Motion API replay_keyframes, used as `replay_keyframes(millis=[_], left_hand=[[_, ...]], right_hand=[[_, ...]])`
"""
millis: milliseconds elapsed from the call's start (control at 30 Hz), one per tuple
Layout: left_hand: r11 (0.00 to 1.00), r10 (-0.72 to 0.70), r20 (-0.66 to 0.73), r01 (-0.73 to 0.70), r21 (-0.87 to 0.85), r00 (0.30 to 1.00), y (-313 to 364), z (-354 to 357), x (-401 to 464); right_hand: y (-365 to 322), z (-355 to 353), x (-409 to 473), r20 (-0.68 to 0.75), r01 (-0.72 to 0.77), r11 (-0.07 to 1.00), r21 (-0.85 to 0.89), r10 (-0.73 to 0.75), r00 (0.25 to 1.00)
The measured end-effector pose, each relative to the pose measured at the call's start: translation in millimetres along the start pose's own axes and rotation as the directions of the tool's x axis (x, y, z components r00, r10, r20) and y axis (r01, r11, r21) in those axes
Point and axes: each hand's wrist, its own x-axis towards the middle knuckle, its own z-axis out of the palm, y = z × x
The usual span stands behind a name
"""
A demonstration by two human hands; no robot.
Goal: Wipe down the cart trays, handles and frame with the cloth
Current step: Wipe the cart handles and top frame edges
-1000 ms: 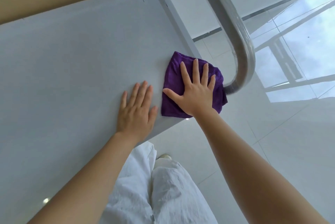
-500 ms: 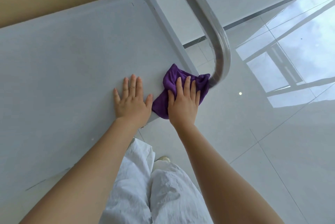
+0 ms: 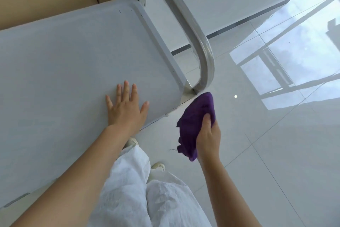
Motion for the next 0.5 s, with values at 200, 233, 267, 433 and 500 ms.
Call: replay_keyframes(millis=[200, 233, 267, 433, 500], left_hand=[[0.975, 0.166, 0.029, -0.159, -0.154, 0.986, 42, -4, 2], [0.967, 0.193, 0.044, -0.182, -0.178, 0.980, 47, -6, 6], [0.957, 0.220, 0.053, -0.206, -0.205, 0.974, 52, -8, 9], [0.879, 0.309, -0.014, -0.291, -0.379, 0.951, 65, -18, 27], [0.849, 0.323, -0.046, -0.311, -0.428, 0.945, 68, -20, 29]], right_hand=[[-57, -21, 18, -0.015, -0.052, 0.880, 0.471, 0.067, 0.998], [-62, -21, 23, -0.003, -0.016, 0.893, 0.450, 0.020, 1.000], [-64, -19, 28, 0.010, 0.017, 0.913, 0.408, -0.024, 1.000], [-67, 3, 37, 0.271, 0.290, 0.952, 0.096, -0.305, 0.913], [-64, 4, 43, 0.378, 0.349, 0.937, 0.028, -0.334, 0.864]])
